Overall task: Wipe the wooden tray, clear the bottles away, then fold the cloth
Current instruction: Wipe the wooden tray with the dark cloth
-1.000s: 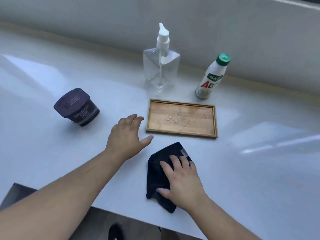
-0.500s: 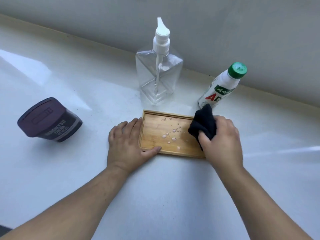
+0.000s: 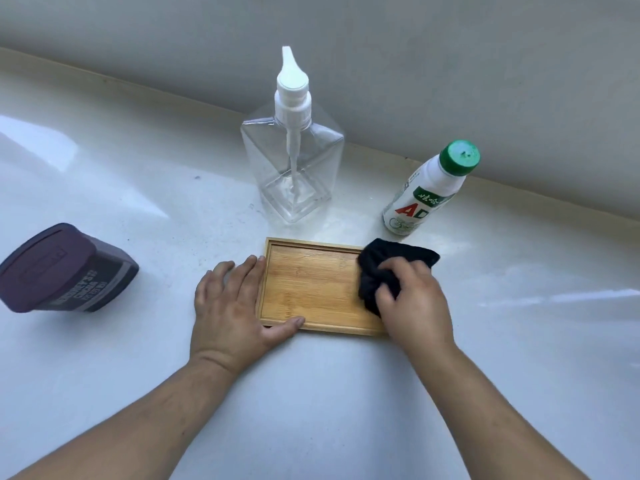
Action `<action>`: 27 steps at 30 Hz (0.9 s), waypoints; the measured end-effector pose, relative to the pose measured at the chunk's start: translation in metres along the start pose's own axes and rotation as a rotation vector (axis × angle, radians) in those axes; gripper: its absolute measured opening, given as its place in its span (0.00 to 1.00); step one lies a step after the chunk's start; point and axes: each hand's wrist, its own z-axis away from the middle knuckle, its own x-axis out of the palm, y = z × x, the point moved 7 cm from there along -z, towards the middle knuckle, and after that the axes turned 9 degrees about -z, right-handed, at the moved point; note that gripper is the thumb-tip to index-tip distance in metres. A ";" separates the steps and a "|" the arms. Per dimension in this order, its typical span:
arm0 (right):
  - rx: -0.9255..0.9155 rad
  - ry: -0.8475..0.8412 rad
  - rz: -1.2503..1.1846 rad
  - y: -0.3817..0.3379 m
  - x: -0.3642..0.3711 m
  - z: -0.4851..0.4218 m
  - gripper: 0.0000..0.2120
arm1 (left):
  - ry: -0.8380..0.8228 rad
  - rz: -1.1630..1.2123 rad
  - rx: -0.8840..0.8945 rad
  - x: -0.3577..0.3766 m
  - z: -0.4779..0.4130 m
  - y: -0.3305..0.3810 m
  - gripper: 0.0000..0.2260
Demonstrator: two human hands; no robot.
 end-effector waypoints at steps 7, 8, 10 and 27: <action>-0.296 -0.240 -0.061 -0.081 0.074 0.026 0.18 | 0.007 -0.006 -0.002 0.000 0.000 0.001 0.51; -0.316 -0.271 -0.053 -0.075 0.068 0.026 0.18 | 0.005 -0.007 -0.005 0.000 0.001 0.001 0.51; -0.278 -0.231 -0.014 -0.047 0.044 0.020 0.17 | 0.000 -0.015 -0.004 0.000 0.002 0.002 0.51; -0.304 -0.172 -0.014 -0.040 0.044 0.009 0.18 | 0.014 0.001 -0.005 0.000 0.002 0.003 0.51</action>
